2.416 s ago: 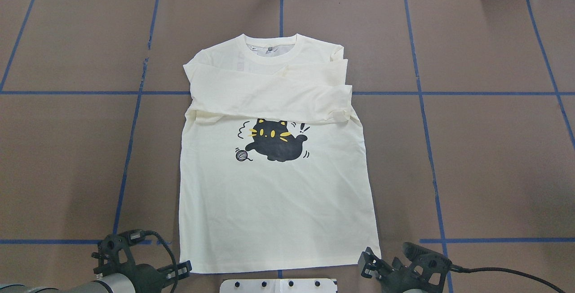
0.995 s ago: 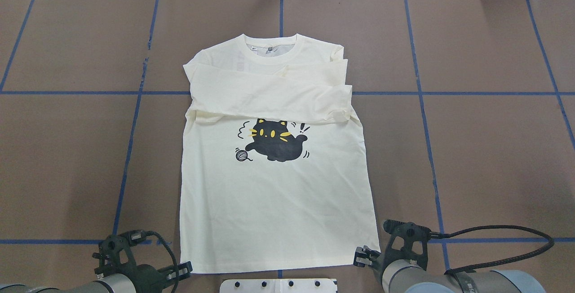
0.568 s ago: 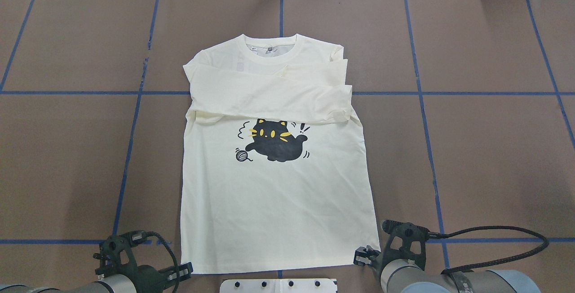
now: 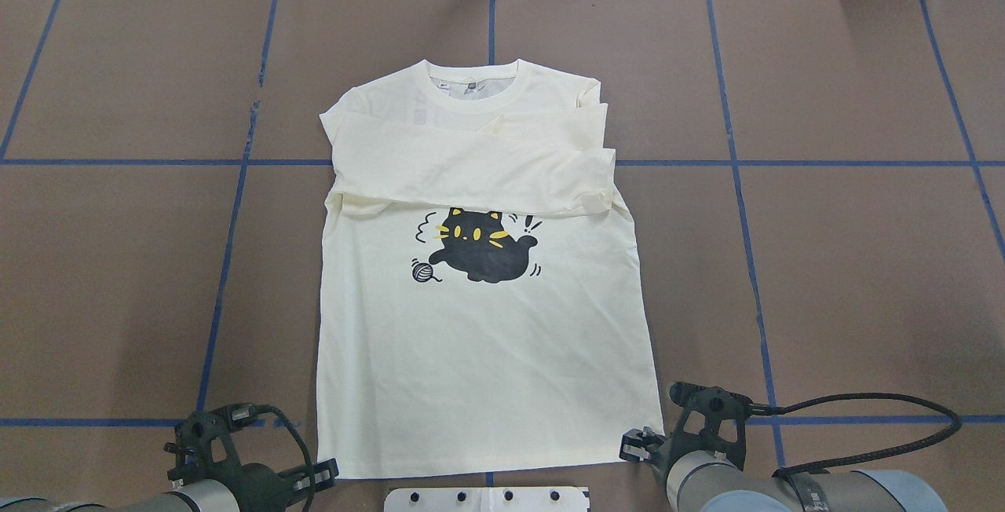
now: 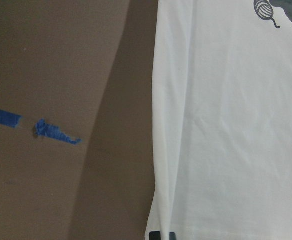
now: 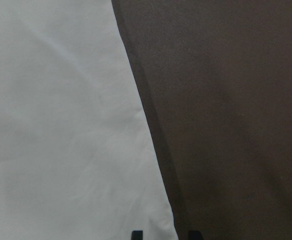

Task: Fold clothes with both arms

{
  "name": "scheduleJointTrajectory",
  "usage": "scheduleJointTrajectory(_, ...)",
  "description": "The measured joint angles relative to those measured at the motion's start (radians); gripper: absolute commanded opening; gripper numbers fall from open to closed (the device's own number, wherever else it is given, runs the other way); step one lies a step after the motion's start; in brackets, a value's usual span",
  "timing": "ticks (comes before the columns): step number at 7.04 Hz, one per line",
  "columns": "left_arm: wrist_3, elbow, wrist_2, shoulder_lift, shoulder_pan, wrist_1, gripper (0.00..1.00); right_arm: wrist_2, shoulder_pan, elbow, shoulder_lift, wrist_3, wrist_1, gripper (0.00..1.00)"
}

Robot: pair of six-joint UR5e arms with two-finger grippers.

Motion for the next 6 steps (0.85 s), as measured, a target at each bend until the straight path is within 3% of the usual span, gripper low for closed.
scheduleJointTrajectory(1, 0.000, 0.000, 0.000, -0.001, 0.000, 0.000, 0.00, -0.001, 0.000, 0.001, 0.000, 0.001, 0.000, 0.31)
scheduleJointTrajectory(2, 0.000, 0.000, 0.000, -0.001, 0.000, 0.000, 0.00, -0.001, 0.000, 0.002, 0.000, 0.001, 0.000, 0.15)
scheduleJointTrajectory(5, 0.001, 0.001, -0.001, -0.001, 0.000, 0.000, 0.00, -0.002, 0.000, 0.005, -0.001, 0.001, -0.001, 0.00)
scheduleJointTrajectory(6, 0.001, 0.001, -0.001, -0.002, 0.000, 0.000, 0.00, -0.003, 0.000, 0.005, -0.003, 0.001, -0.002, 0.00)
